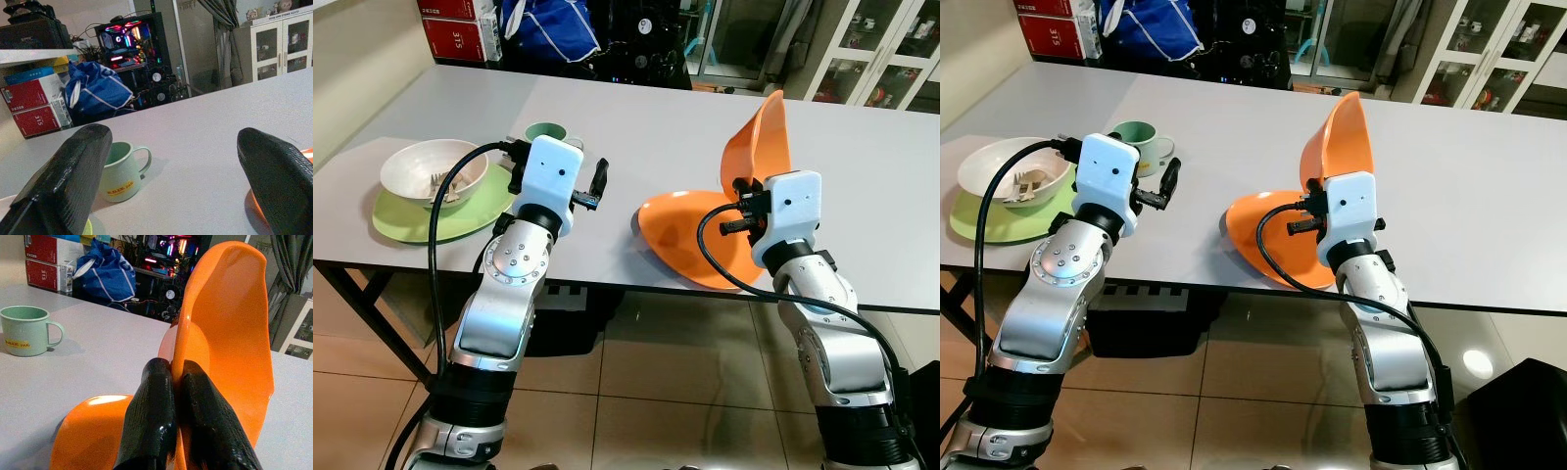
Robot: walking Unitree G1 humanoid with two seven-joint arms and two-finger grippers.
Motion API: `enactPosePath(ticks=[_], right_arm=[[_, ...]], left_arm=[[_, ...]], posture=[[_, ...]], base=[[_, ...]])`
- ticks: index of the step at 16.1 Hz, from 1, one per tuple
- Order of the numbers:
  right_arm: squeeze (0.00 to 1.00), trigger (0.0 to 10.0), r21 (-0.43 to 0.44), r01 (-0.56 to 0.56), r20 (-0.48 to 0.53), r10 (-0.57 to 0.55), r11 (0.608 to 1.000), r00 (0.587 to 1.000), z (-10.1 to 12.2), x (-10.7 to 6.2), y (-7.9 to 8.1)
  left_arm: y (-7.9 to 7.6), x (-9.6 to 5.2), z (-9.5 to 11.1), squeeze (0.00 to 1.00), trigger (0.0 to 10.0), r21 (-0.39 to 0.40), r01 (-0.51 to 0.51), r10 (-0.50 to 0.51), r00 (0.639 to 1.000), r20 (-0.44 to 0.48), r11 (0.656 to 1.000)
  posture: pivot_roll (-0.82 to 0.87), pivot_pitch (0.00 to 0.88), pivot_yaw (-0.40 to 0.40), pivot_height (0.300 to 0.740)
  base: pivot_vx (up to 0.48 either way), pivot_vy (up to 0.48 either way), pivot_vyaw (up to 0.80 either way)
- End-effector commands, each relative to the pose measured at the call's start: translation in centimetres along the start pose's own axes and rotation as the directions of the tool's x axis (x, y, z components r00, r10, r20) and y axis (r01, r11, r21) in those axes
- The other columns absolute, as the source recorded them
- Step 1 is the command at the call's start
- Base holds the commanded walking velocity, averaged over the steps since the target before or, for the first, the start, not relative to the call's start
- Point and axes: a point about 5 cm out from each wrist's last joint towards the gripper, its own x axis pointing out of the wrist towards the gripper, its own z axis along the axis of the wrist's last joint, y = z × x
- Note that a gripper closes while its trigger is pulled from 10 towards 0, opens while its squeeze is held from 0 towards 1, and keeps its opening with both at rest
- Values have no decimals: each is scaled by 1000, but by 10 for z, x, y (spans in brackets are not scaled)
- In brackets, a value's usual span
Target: Setting the table
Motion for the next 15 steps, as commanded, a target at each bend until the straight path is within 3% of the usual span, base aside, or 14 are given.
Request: enactPosePath(ticks=[1,15], right_arm=[[0,10000,-17,3,47,-3,1000,999,12,2,-3],[0,10000,-19,-1,51,2,1000,999,14,3,-3]], left_arm=[[-2,-1,2,0,10000,2,-2,2,1000,9,1000],[-1,-1,3,0,10000,0,-5,5,1000,11,1000]], posture=[[13,0,-83,740],[11,0,-86,740]], base=[[0,0,0],[0,0,0]])
